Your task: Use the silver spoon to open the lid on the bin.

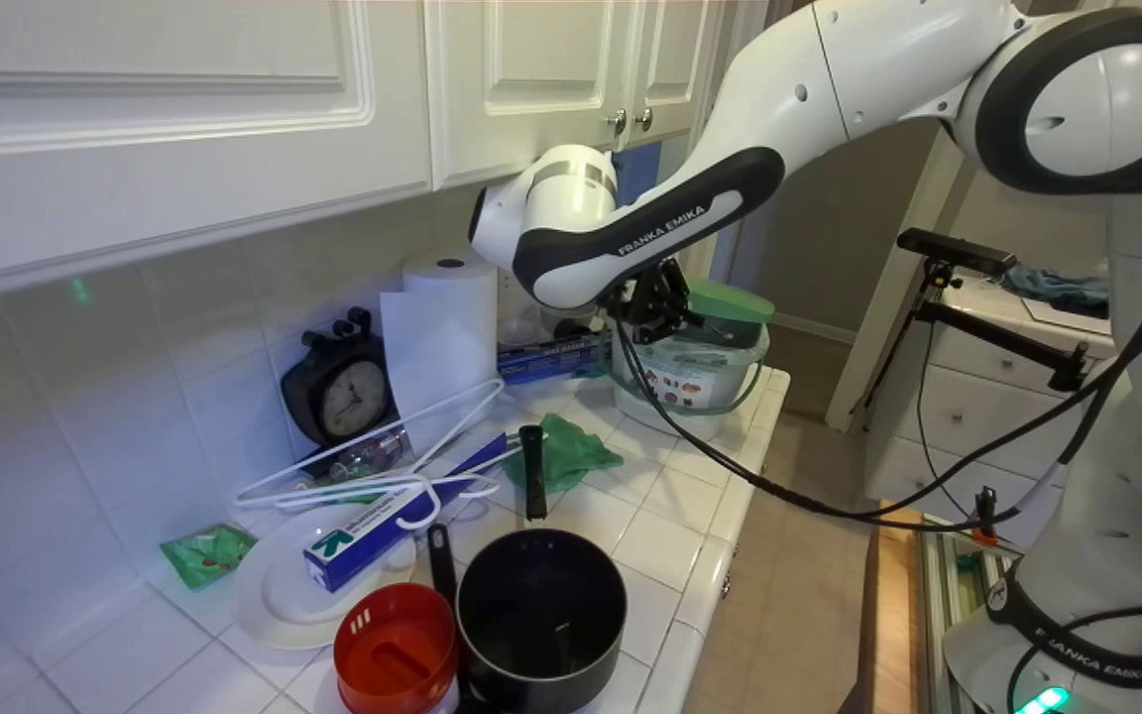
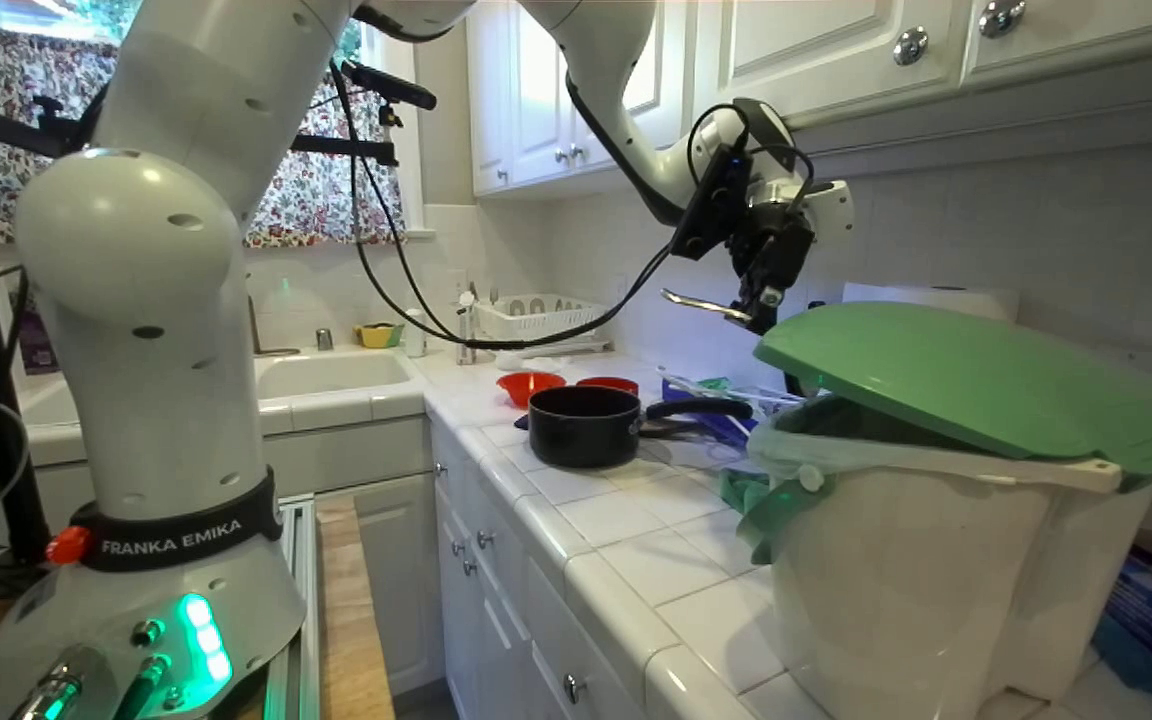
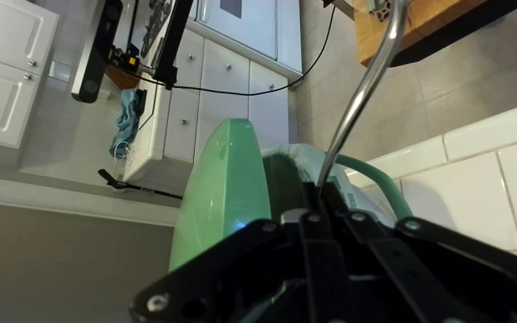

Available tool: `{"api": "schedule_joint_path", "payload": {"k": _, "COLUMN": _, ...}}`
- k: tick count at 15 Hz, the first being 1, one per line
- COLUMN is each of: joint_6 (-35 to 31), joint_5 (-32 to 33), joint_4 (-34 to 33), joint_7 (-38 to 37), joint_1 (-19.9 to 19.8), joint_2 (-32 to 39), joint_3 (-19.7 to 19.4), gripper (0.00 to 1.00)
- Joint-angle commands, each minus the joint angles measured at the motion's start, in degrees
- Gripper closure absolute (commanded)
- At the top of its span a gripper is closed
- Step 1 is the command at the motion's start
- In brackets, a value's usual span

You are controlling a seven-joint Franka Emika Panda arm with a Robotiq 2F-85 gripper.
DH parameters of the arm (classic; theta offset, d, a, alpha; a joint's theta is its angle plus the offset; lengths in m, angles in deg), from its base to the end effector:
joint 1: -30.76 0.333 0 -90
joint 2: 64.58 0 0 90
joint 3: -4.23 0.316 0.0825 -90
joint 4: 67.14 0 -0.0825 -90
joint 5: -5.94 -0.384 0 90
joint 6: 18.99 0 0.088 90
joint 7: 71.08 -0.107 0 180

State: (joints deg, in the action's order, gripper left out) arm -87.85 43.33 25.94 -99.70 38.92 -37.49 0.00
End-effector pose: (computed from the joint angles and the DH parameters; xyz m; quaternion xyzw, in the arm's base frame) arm 0.5803 -0.0351 0.3462 0.8335 -0.1603 -0.2982 0.4366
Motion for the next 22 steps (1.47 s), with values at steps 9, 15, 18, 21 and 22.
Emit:
{"api": "schedule_joint_path", "payload": {"k": 9, "joint_6": 1.73, "joint_5": -2.40, "joint_4": 7.29, "joint_7": -10.10, "joint_1": -2.25, "joint_2": -7.44, "joint_3": 0.53, "gripper": 0.96}}
{"api": "schedule_joint_path", "payload": {"k": 15, "joint_6": -0.32, "joint_5": -3.54, "joint_4": 11.69, "joint_7": -12.66, "joint_1": -3.69, "joint_2": -11.59, "joint_3": 0.67, "gripper": 0.96}}
{"api": "schedule_joint_path", "payload": {"k": 18, "joint_6": -0.07, "joint_5": -3.35, "joint_4": 13.88, "joint_7": -14.14, "joint_1": -3.75, "joint_2": -13.67, "joint_3": 0.82, "gripper": 0.96}}
{"api": "schedule_joint_path", "payload": {"k": 21, "joint_6": -1.41, "joint_5": -2.82, "joint_4": 16.08, "joint_7": -15.03, "joint_1": -4.11, "joint_2": -15.90, "joint_3": 0.93, "gripper": 0.96}}
{"api": "schedule_joint_path", "payload": {"k": 22, "joint_6": -2.40, "joint_5": -2.74, "joint_4": 16.67, "joint_7": -15.11, "joint_1": -4.33, "joint_2": -16.51, "joint_3": 0.95, "gripper": 0.96}}
